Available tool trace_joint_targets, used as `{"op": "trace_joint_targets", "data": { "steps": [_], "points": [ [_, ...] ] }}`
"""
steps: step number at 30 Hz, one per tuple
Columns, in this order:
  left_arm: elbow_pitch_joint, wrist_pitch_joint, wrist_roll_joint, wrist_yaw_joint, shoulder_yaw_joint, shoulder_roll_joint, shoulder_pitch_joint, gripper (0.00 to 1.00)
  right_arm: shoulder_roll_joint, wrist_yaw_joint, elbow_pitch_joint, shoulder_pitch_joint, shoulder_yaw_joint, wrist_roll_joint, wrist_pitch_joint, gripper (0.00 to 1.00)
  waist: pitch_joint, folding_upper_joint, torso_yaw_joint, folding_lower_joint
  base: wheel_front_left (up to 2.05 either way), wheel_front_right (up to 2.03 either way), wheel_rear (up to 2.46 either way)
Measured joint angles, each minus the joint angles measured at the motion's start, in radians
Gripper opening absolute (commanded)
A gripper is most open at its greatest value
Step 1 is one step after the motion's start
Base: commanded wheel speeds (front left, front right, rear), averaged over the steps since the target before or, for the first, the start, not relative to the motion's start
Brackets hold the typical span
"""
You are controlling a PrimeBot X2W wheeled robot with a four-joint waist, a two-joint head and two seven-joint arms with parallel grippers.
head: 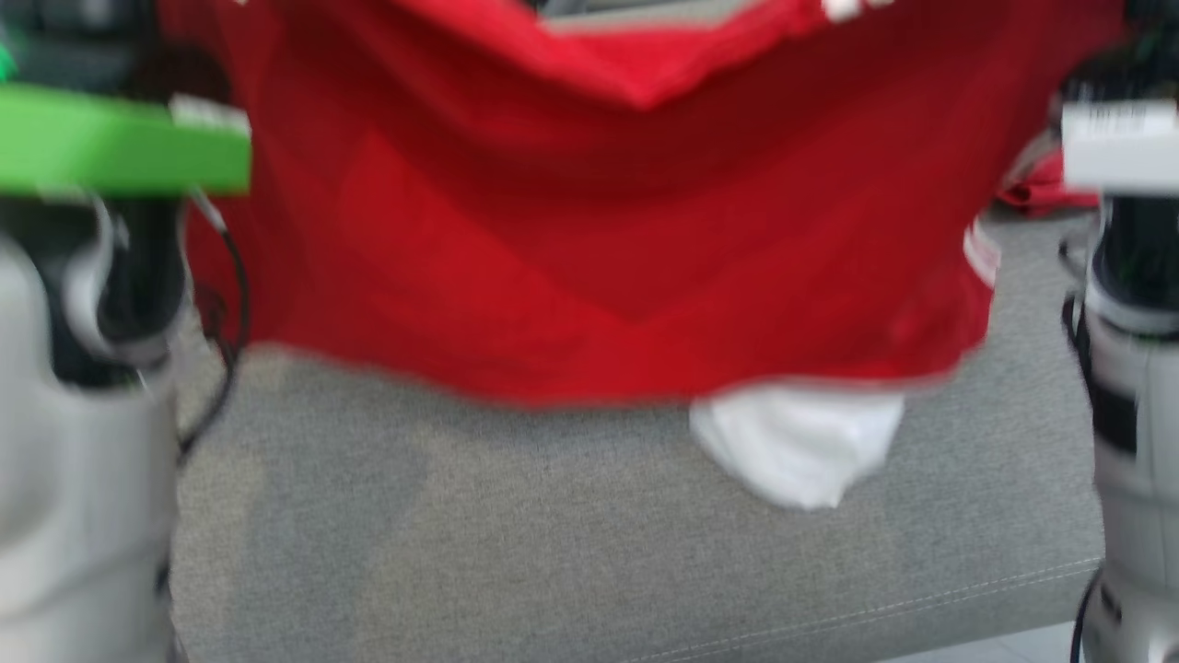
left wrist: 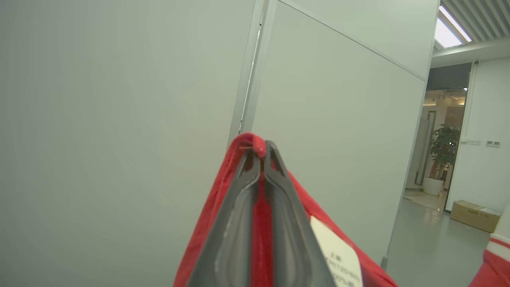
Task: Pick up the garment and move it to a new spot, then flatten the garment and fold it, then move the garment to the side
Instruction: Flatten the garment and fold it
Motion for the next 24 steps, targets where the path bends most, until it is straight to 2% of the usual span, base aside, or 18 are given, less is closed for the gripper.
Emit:
{"op": "trace_joint_targets", "data": {
  "steps": [2,3,7,8,12,15,19,24],
  "points": [
    [0.081,0.007,0.027,-0.006,-0.005,0.008,-0.143,0.00,0.001,0.000,0.084,-0.148,0.012,-0.025,0.001,0.00,0.047,0.0000,0.004,0.0000,0.00,0.00,0.00],
    [0.081,0.007,0.027,-0.006,-0.005,0.008,-0.143,0.00,0.001,0.000,0.084,-0.148,0.012,-0.025,0.001,0.00,0.047,0.0000,0.004,0.0000,0.00,0.00,0.00],
    [0.298,0.016,0.093,-0.011,-0.008,0.045,-0.413,0.00,0.017,0.000,0.300,-0.448,0.040,-0.100,-0.038,0.00,0.144,0.0000,0.013,0.0001,0.00,0.00,0.00],
    [0.359,0.011,0.094,0.000,0.006,0.046,-0.474,0.00,0.030,0.000,0.363,-0.517,0.044,-0.124,-0.062,0.00,0.167,0.0000,0.014,0.0001,0.00,0.00,0.00],
    [0.573,-0.059,0.176,0.039,0.021,0.097,-0.688,0.00,0.089,0.000,0.611,-0.751,0.035,-0.216,-0.148,0.00,0.250,0.0000,0.015,0.0003,0.00,0.00,0.00],
    [0.670,-0.142,0.223,0.036,0.013,0.121,-0.818,0.00,0.123,0.000,0.726,-0.881,0.002,-0.259,-0.178,0.00,0.302,0.0000,0.009,0.0003,0.00,0.00,0.00],
    [0.785,-0.226,0.231,0.010,0.008,0.125,-0.887,0.00,0.129,0.000,0.779,-0.940,0.016,-0.264,-0.186,0.00,0.366,0.0000,-0.001,0.0001,0.00,0.00,0.00],
    [0.923,-0.296,0.206,-0.021,0.029,0.134,-0.881,0.00,0.135,0.000,0.785,-0.875,0.083,-0.223,-0.186,0.00,0.446,0.0000,-0.013,0.0001,0.00,0.00,0.00]
  ]
}}
